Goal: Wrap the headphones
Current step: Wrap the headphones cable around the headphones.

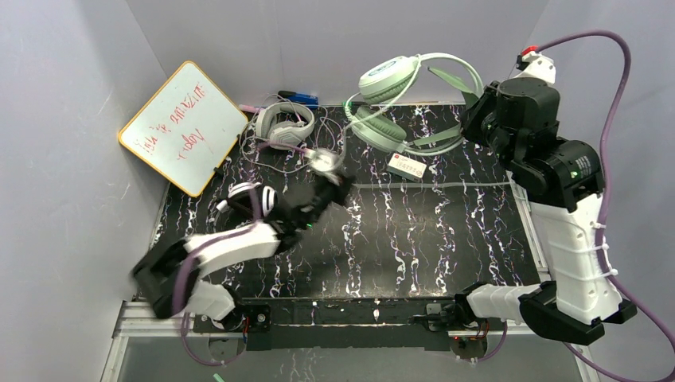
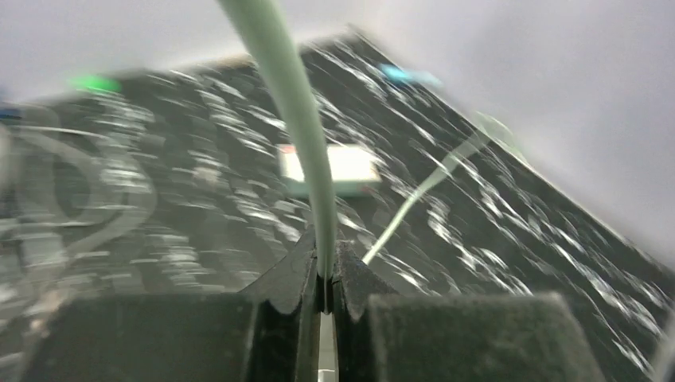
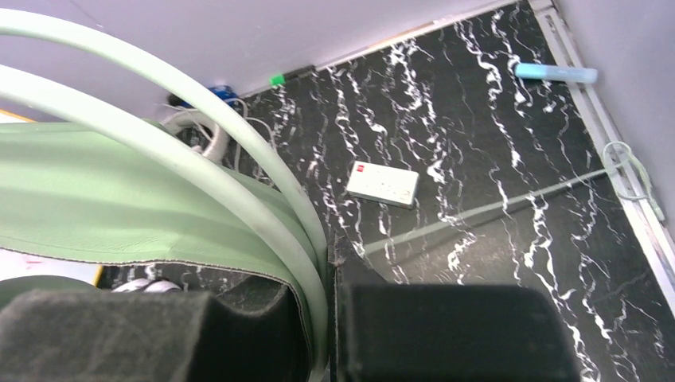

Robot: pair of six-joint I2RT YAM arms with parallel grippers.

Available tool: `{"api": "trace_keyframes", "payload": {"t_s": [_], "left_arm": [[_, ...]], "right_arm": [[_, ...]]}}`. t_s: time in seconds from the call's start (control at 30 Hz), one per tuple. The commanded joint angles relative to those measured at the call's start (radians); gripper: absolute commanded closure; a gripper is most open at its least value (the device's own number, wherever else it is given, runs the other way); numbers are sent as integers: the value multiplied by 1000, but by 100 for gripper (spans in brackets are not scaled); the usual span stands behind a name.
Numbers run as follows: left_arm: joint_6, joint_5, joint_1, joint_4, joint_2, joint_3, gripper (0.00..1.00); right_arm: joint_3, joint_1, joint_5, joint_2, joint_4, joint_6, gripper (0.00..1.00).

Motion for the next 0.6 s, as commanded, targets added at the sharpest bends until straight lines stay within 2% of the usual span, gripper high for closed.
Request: {"api": "trace_keyframes", "payload": {"t_s": [0.0, 0.07, 0.13, 0.23, 0.33, 0.47, 0.57], "left_arm": [[157, -543, 114, -759, -583, 30, 100], [214, -659, 159, -946, -748, 64, 100], [219, -677, 178, -1097, -850, 120, 100], [154, -505, 178, -1251, -896, 198, 100], [114, -289, 179, -1303, -880, 245, 100], [96, -228, 178, -1333, -846, 310, 100], [102, -124, 178, -1346, -815, 370, 100]], "right_arm": [[-74, -1, 81, -33, 135, 50, 99], [-116, -1, 88, -42, 153, 64, 99], [-150, -1, 100, -44, 168, 77, 99], [-170, -1, 137, -26, 167, 90, 99], [-197, -1, 165, -8, 172, 84, 99], [-269, -2, 206, -14, 199, 74, 99], [-318, -2, 230, -15, 211, 73, 99]]}}
